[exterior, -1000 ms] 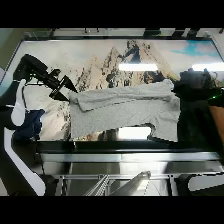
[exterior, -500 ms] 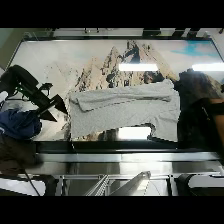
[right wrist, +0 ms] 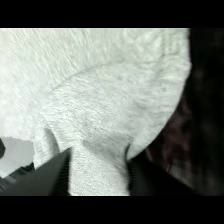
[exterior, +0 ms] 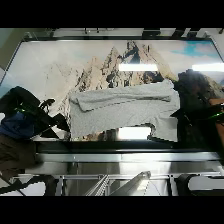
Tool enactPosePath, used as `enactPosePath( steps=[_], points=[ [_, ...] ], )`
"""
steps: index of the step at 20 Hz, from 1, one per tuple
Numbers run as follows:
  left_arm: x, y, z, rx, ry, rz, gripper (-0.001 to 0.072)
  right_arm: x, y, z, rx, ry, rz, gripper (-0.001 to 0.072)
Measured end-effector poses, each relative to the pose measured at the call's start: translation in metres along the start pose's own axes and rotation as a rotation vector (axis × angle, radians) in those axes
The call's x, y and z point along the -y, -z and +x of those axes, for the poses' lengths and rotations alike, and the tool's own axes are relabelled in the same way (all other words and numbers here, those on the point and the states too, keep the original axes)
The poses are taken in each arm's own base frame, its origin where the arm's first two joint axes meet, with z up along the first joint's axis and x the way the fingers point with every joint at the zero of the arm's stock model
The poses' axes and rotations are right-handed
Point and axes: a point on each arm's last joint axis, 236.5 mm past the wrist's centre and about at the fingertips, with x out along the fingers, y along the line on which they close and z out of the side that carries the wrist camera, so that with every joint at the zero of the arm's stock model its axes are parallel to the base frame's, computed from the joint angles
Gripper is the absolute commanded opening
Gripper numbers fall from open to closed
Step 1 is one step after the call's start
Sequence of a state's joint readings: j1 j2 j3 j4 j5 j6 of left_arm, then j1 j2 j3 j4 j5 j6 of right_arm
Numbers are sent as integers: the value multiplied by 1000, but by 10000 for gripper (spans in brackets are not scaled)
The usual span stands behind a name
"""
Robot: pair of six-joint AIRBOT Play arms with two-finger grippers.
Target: Fold the shirts.
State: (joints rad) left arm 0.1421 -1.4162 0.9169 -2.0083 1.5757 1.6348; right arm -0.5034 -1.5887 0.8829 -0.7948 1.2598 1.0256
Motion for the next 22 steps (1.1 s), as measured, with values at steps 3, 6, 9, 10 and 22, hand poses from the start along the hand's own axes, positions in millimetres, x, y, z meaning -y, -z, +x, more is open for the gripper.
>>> enactPosePath(
  steps=[3, 6, 9, 10, 22],
  points=[
    [3, -5, 16, 45, 43, 5, 703, -6, 4, 7, -21, 2, -20, 344],
    [2, -17, 31, 88, 73, -5, 697, -9, 5, 9, -25, -2, -26, 343],
    [10, -23, 44, 73, 141, -19, 696, -10, 5, 9, -27, -4, -31, 343],
    [15, -25, 48, 68, 171, -15, 696, -10, 5, 10, -28, -5, -31, 343],
    [35, -46, 54, 128, 289, 89, 30, -15, 15, 9, -68, -26, -49, 13]
  ],
)
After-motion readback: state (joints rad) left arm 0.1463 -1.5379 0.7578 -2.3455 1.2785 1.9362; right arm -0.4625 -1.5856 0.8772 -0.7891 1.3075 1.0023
